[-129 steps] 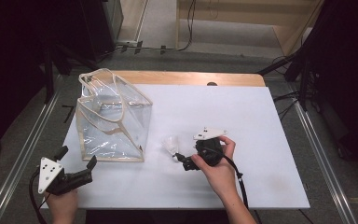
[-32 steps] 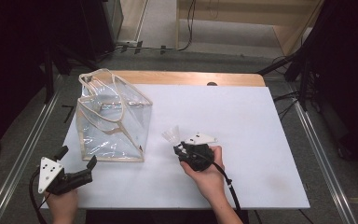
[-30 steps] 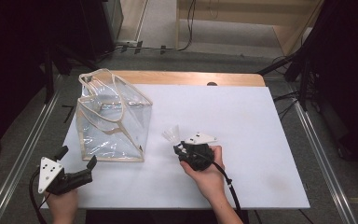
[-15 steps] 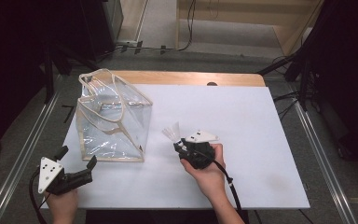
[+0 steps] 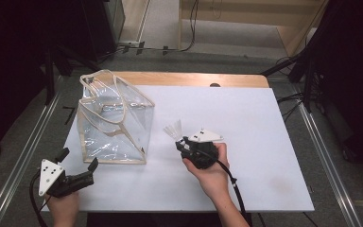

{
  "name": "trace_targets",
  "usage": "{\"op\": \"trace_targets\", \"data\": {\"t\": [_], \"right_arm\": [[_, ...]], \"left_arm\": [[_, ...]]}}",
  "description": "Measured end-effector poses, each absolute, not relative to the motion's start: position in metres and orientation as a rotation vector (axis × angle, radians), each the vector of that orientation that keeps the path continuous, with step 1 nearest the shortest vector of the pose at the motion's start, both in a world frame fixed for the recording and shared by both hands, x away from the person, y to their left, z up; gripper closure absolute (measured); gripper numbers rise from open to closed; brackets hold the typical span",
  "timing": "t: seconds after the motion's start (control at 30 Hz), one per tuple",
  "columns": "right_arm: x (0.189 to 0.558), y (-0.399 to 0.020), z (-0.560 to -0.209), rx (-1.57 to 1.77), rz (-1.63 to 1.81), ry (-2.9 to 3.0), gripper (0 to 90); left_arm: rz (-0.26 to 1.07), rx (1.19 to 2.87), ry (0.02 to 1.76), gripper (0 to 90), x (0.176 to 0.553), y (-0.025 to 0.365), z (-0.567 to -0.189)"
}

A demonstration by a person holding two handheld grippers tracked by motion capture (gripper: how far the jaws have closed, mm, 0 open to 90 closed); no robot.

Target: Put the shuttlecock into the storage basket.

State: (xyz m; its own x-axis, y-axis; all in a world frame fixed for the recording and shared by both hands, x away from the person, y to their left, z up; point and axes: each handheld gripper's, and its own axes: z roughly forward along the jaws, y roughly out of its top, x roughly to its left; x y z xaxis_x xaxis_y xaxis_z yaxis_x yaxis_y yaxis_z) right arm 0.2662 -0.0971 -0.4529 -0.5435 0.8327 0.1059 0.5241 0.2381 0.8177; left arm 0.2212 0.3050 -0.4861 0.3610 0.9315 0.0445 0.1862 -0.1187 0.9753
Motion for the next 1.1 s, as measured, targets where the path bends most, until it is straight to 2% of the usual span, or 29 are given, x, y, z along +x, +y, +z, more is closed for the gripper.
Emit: {"op": "trace_targets", "data": {"t": [1.1], "right_arm": [[0.268, -0.089, -0.435, 1.132, 1.311, 2.094, 62.5]], "left_arm": [[0.887, 1.569, 1.034, 0.0, 0.221, 0.305, -0.486]]}}
